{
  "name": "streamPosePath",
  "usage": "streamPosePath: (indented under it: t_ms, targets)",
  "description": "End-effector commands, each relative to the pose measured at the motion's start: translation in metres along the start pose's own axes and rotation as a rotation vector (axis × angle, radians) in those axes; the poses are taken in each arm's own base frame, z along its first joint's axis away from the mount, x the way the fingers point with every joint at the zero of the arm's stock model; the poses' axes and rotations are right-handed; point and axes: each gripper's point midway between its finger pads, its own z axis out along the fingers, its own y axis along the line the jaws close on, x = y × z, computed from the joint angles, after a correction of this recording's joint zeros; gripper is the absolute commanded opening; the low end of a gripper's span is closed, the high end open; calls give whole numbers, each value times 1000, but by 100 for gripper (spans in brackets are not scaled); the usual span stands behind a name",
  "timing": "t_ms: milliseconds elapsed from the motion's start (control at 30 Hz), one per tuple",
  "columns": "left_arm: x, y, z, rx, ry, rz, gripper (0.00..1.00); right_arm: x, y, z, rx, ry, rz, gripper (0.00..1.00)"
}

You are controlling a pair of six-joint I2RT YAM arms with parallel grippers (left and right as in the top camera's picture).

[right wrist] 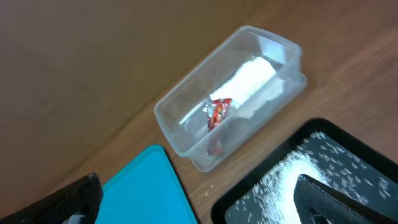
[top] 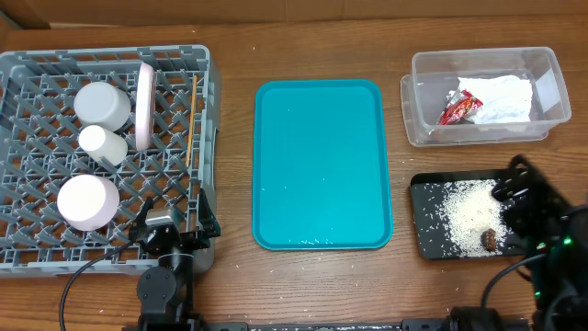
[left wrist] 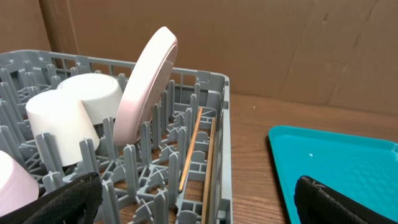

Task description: Sort waste into correct bins and load items into the dishwasher

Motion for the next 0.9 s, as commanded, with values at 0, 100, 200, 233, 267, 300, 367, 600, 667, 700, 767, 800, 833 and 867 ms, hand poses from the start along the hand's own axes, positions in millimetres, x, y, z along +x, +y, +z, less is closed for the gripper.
streamPosePath:
  t_ms: [0,100,200,233,267,300,367,600,667,700,767,800,833,867]
  targets:
    - [0,-3,0,13,-4,12,100,27,2,8,-109,7,-77,100]
    - [0,-3,0,13,-4,12,100,41,4,10,-213,-39,-67,100]
    - [0,-3,0,13,-4,11,100,51,9,10,-326,-93,-62,100]
    - [0,-3,0,13,-4,12,100,57,11,9,-371,-110,-63,100]
    - [0,-3,0,13,-4,12,100,61,12,9,-398,-116,-64,100]
    - [0,-3,0,13,-4,11,100,65,11,10,-414,-116,-66,100]
    - [0,-3,0,13,-4,12,100,73,11,12,-443,-111,-69,100]
    - [0,-3,0,13,-4,11,100,73,15,11,-474,-131,-71,100]
    - [0,-3,0,13,-4,11,100,74,14,10,-483,-135,-72,100]
    - [0,-3,0,13,-4,12,100,75,13,10,-486,-139,-72,100]
    - [0,-3,0,13,-4,11,100,79,11,11,-490,-146,-71,100]
    - [0,-3,0,13,-4,11,100,81,10,13,-494,-152,-71,100]
    - [0,-3,0,13,-4,11,100,82,9,16,-495,-151,-71,100]
    - [0,-3,0,13,-4,11,100,86,12,20,-516,-148,-75,100]
